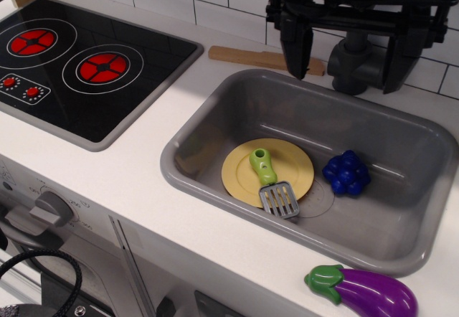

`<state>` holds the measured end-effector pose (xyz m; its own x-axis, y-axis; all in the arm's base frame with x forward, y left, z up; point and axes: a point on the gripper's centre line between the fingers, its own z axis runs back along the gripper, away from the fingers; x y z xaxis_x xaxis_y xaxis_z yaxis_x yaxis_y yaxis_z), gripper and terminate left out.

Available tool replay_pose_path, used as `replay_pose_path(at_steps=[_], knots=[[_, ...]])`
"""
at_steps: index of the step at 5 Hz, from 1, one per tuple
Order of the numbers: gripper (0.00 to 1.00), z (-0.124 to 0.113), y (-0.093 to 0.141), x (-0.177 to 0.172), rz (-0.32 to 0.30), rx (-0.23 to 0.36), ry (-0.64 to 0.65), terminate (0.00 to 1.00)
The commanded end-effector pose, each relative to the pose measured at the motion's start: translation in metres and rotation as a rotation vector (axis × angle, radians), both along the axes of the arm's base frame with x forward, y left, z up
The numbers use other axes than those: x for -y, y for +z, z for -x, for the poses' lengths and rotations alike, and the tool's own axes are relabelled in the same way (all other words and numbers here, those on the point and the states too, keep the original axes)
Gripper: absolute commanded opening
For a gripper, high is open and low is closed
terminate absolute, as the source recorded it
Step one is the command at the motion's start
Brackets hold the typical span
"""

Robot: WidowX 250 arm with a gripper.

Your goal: Take spatula off plate sink

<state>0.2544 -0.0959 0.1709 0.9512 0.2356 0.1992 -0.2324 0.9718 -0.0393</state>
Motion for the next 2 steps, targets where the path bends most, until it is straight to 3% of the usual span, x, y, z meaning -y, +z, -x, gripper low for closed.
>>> replay_pose_path(at_steps=[1, 2], knots=[[1.00, 0.000, 0.000, 0.000, 0.000, 0.000, 0.000, 0.00], [1.00, -0.013, -0.010, -0.018, -0.009, 0.058, 0.088, 0.00]])
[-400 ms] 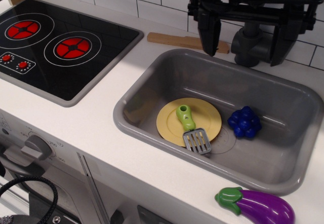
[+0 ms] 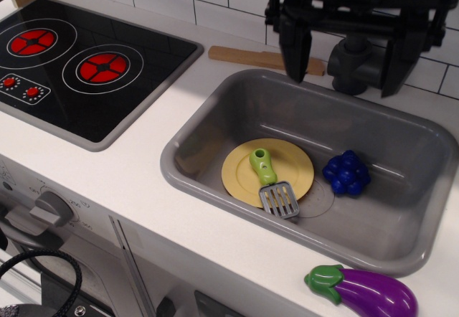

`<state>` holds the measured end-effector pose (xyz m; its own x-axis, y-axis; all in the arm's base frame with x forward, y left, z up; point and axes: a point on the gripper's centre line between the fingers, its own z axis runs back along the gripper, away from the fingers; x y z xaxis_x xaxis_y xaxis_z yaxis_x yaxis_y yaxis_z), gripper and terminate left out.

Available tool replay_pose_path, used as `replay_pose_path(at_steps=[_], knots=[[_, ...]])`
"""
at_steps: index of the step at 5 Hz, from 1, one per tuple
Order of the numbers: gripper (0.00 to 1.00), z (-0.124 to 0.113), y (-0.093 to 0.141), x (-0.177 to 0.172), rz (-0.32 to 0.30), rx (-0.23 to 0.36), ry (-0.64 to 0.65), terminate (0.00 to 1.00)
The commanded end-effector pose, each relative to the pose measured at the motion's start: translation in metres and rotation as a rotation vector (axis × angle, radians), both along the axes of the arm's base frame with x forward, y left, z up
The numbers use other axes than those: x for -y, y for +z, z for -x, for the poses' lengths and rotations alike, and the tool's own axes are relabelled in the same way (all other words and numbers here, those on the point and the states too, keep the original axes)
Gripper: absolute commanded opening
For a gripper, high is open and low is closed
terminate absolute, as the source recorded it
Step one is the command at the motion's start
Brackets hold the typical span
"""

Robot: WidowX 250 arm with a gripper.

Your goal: Take spatula off plate sink

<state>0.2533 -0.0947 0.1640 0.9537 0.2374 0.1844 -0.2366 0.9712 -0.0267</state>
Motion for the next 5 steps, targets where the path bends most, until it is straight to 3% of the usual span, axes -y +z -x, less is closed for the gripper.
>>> replay_pose_path(at_steps=[1, 3, 5], knots=[[1.00, -0.027, -0.015, -0.036, 0.005, 0.095, 0.130, 0.00], [1.00, -0.056, -0.066, -0.090, -0.107, 0.133, 0.206, 0.00], [1.00, -0.040, -0.097, -0.107, -0.118, 0.148, 0.188, 0.00]])
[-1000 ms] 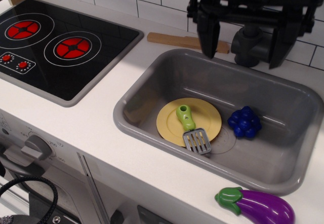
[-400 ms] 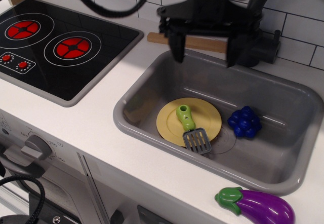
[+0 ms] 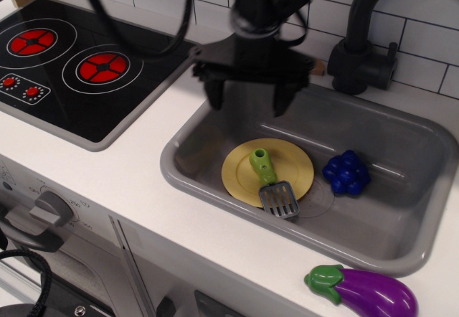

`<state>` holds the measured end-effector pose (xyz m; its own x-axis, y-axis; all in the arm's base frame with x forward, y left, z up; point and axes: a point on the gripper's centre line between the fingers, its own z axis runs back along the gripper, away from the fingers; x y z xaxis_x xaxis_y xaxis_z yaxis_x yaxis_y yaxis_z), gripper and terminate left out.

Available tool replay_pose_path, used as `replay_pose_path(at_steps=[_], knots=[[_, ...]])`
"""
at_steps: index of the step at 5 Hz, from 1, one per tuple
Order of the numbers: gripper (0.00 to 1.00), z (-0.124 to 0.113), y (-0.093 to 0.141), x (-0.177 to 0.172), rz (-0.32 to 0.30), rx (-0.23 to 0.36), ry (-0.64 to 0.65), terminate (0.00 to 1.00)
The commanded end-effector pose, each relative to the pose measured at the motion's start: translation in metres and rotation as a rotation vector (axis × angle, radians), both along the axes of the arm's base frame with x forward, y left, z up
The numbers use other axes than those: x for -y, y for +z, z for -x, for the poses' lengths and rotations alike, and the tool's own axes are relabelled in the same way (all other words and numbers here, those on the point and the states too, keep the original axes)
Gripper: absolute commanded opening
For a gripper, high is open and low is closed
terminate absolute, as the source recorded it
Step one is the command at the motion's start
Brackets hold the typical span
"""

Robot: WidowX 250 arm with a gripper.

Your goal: Take spatula off plate sink

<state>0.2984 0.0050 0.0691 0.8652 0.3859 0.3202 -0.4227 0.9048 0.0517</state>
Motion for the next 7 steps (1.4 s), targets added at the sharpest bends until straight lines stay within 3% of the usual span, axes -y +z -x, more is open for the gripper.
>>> replay_pose_path(at_steps=[1, 3, 4, 7], knots=[[1.00, 0.007, -0.018, -0.004, -0.028, 0.054, 0.002, 0.00], [1.00, 0.004, -0.026, 0.001, 0.050, 0.105, 0.076, 0.00], [1.00, 0.001, -0.029, 0.007, 0.085, 0.087, 0.109, 0.00], [1.00, -0.006, -0.056, 0.011, 0.103, 0.004, 0.265, 0.00]])
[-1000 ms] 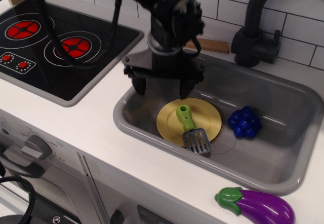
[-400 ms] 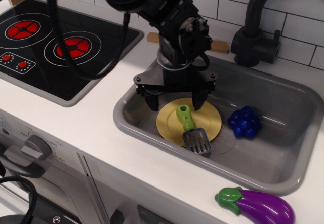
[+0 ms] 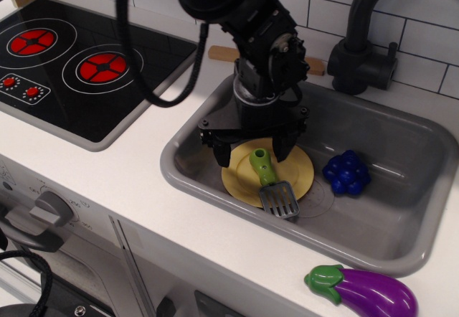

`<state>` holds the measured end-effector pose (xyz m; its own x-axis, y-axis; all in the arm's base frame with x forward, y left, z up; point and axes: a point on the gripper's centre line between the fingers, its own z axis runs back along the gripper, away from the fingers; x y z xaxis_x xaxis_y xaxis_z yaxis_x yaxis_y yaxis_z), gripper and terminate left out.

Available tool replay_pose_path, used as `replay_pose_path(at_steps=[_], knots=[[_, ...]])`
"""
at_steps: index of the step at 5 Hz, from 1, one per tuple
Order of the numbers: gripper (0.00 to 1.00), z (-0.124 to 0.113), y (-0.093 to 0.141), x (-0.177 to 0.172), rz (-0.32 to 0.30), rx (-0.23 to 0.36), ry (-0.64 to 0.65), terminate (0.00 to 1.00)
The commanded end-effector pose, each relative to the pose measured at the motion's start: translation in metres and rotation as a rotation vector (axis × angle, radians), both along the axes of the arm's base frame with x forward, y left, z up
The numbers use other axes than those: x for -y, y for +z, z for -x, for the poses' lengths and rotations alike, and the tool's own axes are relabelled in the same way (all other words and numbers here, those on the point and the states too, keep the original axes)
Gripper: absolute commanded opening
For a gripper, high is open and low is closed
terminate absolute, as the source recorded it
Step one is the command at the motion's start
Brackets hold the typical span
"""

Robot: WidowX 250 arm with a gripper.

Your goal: Take spatula off plate sink

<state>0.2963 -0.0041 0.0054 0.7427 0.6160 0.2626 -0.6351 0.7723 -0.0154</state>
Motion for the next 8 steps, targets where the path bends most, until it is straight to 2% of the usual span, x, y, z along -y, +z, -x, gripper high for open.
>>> replay_pose_path(at_steps=[1, 2, 3, 4, 6, 7, 8], knots=[[1.00, -0.009, 0.000, 0.003, 0.004, -0.006, 0.031, 0.00], [1.00, -0.008, -0.006, 0.002, -0.002, -0.027, 0.021, 0.00], [0.00, -0.008, -0.006, 0.001, -0.007, -0.011, 0.009, 0.00], [0.00, -0.009, 0.004, 0.001, -0.036, 0.034, -0.008, 0.00], [0.00, -0.007, 0.030, -0.007, -0.113, 0.045, -0.004, 0.00], [0.00, -0.005, 0.047, -0.004, -0.114, 0.047, -0.024, 0.00], [0.00, -0.001, 0.059, 0.017, -0.075, 0.058, -0.121, 0.00]])
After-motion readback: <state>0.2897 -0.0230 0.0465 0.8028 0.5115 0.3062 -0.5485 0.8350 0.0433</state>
